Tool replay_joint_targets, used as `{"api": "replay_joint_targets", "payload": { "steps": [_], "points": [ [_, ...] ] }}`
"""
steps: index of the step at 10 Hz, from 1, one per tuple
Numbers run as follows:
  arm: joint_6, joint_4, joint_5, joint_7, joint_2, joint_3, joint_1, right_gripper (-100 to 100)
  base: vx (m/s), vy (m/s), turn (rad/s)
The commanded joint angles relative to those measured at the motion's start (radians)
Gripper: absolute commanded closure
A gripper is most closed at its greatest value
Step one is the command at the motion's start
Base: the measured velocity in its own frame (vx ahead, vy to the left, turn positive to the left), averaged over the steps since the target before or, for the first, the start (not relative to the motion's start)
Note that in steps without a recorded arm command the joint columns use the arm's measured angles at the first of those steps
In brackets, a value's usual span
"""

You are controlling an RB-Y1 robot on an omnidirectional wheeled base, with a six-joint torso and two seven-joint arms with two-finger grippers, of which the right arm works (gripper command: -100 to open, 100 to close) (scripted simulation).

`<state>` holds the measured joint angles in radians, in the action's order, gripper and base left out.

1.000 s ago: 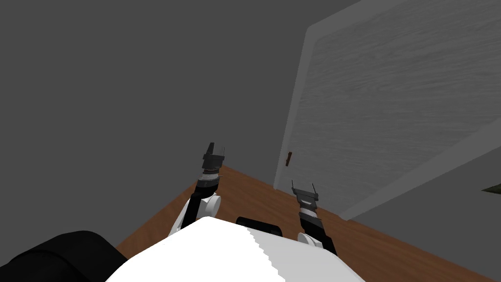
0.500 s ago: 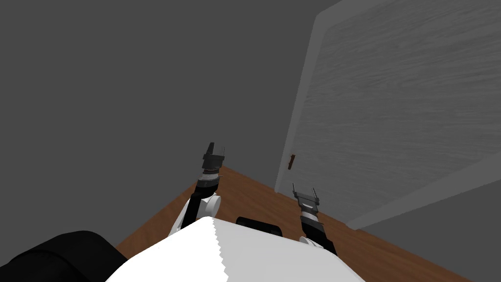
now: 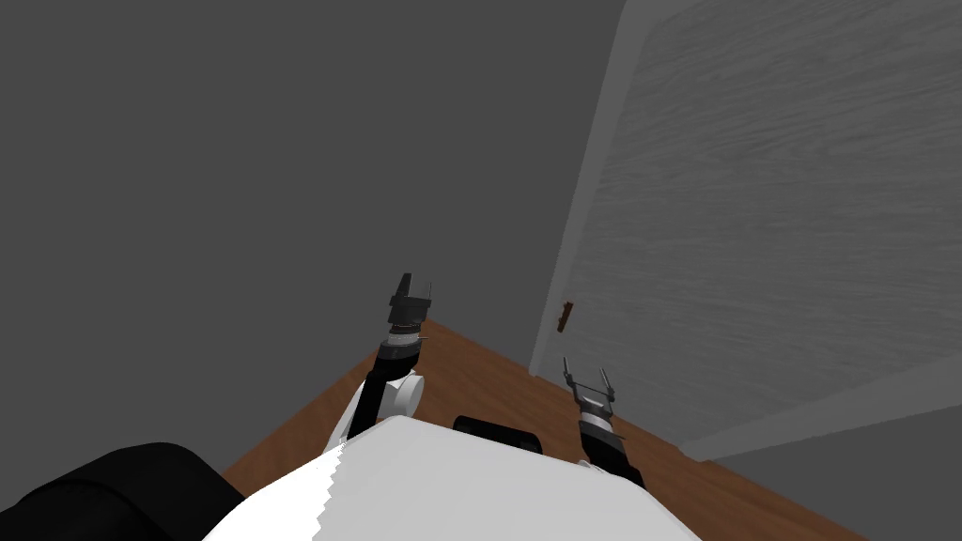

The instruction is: Pull the door open

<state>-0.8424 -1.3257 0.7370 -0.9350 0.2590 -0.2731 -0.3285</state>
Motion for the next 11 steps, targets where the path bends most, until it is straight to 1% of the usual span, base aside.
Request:
{"api": "replay_joint_targets", "payload": {
  "steps": [1, 4, 5, 7, 9, 11],
  "points": [
    [-0.006, 0.025, 0.019, -0.028, 0.005, -0.007, 0.006, -100, 0.099, -0.021, 0.032],
    [-0.02, 0.072, 0.05, -0.075, 0.016, -0.02, 0.016, -100, 0.099, -0.025, 0.034],
    [-0.03, 0.102, 0.07, -0.105, 0.023, -0.029, 0.022, -100, 0.133, -0.027, 0.053],
    [-0.038, 0.129, 0.087, -0.133, 0.029, -0.036, 0.028, -100, 0.125, -0.02, 0.036],
    [-0.053, 0.177, 0.119, -0.181, 0.04, -0.049, 0.038, -100, 0.143, -0.023, 0.042],
    [-0.064, 0.211, 0.141, -0.215, 0.047, -0.059, 0.046, -100, 0.144, -0.036, 0.043]
  ]
}}
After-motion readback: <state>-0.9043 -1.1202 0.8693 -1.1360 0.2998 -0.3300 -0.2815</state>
